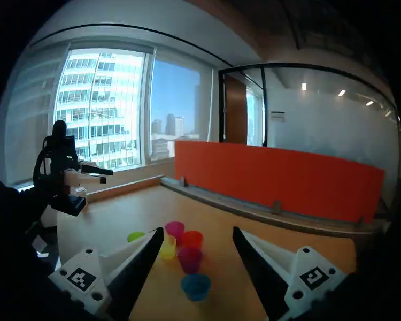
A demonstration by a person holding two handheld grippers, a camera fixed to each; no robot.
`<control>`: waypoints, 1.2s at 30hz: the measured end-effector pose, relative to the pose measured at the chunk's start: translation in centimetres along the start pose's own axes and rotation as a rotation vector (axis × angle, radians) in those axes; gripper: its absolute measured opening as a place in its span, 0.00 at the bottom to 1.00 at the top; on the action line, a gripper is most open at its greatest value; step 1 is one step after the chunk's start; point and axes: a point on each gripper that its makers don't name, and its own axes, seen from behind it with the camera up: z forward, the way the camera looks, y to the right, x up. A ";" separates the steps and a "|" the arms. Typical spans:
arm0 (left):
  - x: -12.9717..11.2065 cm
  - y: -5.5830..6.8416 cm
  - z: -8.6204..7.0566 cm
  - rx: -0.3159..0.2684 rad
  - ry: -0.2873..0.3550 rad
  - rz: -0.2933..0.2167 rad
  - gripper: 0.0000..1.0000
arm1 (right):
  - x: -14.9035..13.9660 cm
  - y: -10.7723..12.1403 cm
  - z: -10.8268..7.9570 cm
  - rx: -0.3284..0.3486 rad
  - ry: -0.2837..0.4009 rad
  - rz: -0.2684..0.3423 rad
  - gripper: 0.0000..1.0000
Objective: Pour water
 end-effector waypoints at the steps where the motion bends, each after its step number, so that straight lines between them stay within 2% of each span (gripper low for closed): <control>1: -0.2 0.0 0.0 -0.003 -0.004 0.006 0.91 | -0.1 0.0 0.0 0.003 -0.005 -0.001 1.00; 14: -3.3 0.3 0.6 -0.036 -0.073 0.050 0.91 | -2.9 -0.6 0.5 0.035 -0.084 -0.025 1.00; 26: -7.4 0.5 1.4 -0.055 -0.151 0.076 0.92 | -6.5 -0.5 1.3 0.053 -0.152 -0.012 0.99; 36: -10.4 0.8 2.2 -0.069 -0.204 0.078 0.92 | -9.3 -0.4 2.0 0.064 -0.187 -0.004 1.00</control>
